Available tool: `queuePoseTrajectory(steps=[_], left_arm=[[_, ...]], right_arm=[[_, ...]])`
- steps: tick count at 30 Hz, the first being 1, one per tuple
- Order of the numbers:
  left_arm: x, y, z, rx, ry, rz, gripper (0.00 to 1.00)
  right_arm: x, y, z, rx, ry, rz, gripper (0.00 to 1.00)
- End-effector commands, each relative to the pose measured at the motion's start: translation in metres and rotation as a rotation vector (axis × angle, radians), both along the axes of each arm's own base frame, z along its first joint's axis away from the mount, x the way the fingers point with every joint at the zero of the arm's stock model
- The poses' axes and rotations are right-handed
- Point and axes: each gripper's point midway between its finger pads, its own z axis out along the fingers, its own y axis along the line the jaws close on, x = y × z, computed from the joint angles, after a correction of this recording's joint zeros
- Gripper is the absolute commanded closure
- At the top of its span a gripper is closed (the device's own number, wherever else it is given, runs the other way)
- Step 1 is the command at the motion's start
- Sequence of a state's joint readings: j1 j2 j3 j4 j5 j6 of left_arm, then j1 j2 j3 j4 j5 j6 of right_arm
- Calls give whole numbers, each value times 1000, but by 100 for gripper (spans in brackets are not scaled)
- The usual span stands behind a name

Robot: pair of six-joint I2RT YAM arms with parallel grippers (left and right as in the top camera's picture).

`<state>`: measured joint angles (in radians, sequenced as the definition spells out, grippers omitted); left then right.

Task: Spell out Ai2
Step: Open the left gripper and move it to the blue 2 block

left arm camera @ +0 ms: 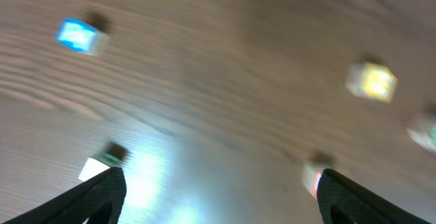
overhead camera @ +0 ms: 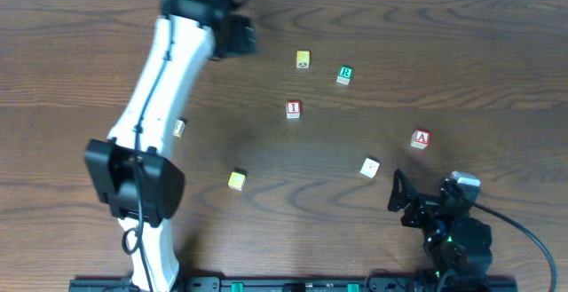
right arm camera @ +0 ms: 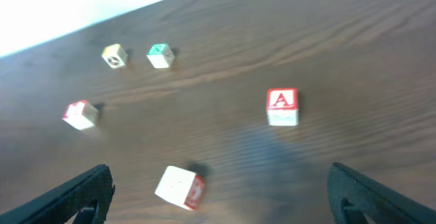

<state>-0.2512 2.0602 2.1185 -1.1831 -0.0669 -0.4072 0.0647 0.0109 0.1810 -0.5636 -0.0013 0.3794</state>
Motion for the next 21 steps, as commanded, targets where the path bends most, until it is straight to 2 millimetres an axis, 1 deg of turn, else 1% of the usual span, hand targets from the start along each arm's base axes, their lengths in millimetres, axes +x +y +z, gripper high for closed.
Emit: queuePoseTrajectory(steps=[1, 2, 3, 7, 12, 15, 17, 19, 21], left_arm=[[17, 56, -10, 71, -5, 66, 6], [22, 69, -17, 90, 2, 48, 5], [25, 78, -21, 103, 12, 33, 5], [31, 110, -59, 151, 96, -28, 2], [32, 128, -92, 177, 168, -50, 5], [27, 139, -111, 219, 232, -67, 5], [25, 143, -123, 235, 268, -100, 5], [29, 146, -135, 247, 279, -149, 5], [37, 147, -142, 251, 264, -190, 5]], right_arm=[[-1, 4, -1, 118, 9, -19, 1], [-1, 4, -1, 118, 9, -19, 1], [-1, 4, -1, 118, 9, -19, 1], [-1, 4, -1, 118, 9, -20, 1], [-1, 4, -1, 117, 8, -20, 1], [-1, 4, -1, 117, 8, -20, 1], [0, 4, -1, 117, 8, -20, 1], [0, 4, 0, 117, 8, -20, 1], [0, 4, 0, 118, 8, -20, 1]])
